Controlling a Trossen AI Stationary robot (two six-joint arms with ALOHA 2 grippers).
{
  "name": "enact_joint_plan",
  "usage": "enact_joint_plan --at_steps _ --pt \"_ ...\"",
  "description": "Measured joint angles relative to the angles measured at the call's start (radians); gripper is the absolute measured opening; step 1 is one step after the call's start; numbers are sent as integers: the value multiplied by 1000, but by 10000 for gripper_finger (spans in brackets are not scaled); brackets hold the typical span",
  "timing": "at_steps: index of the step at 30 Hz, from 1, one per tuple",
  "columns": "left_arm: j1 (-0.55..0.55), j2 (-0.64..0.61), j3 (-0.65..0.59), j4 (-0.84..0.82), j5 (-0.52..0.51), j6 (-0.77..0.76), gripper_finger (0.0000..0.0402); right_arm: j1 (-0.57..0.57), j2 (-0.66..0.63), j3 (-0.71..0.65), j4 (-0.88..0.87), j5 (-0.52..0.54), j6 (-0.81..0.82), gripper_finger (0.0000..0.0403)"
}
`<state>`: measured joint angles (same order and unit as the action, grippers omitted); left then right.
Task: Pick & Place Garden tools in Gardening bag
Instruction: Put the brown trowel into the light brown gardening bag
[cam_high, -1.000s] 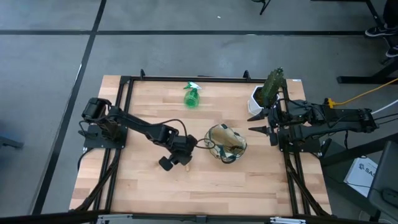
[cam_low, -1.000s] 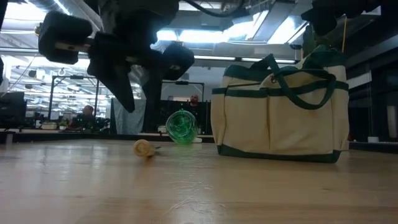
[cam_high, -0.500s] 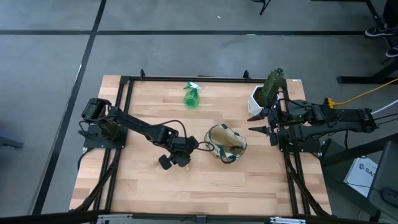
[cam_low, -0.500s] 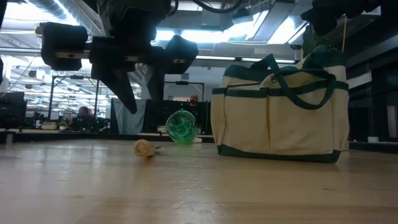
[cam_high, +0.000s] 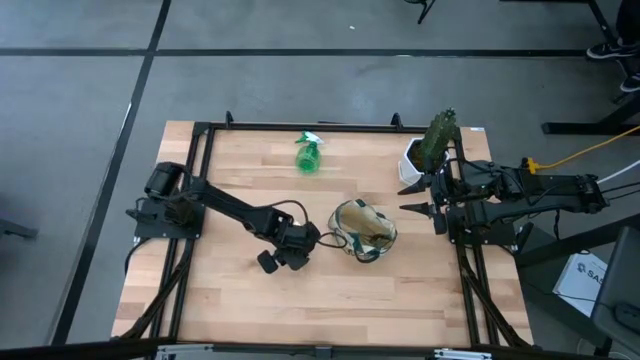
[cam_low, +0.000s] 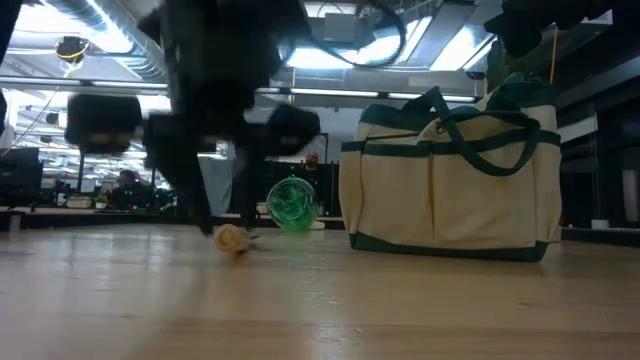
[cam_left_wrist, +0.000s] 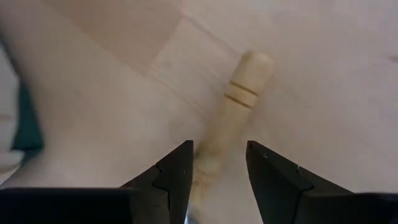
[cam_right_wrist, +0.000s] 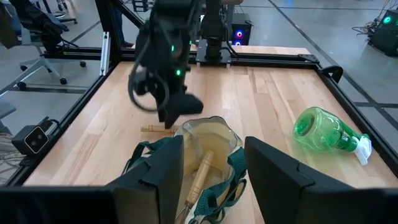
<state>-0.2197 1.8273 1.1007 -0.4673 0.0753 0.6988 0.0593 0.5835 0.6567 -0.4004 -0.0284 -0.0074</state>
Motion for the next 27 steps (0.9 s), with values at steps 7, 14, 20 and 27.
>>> enact_joint_plan --at_steps 7,14,20,27 --pt "13 96 8 24 20 3 143 0 0 0 0 0 0 172" --pt "26 104 7 43 51 -70 131 0 0 0 0 0 0 172" --pt "33 105 3 66 73 -135 89 0 0 0 0 0 0 172" --pt "33 105 1 88 68 -146 68 0 0 0 0 0 0 172"
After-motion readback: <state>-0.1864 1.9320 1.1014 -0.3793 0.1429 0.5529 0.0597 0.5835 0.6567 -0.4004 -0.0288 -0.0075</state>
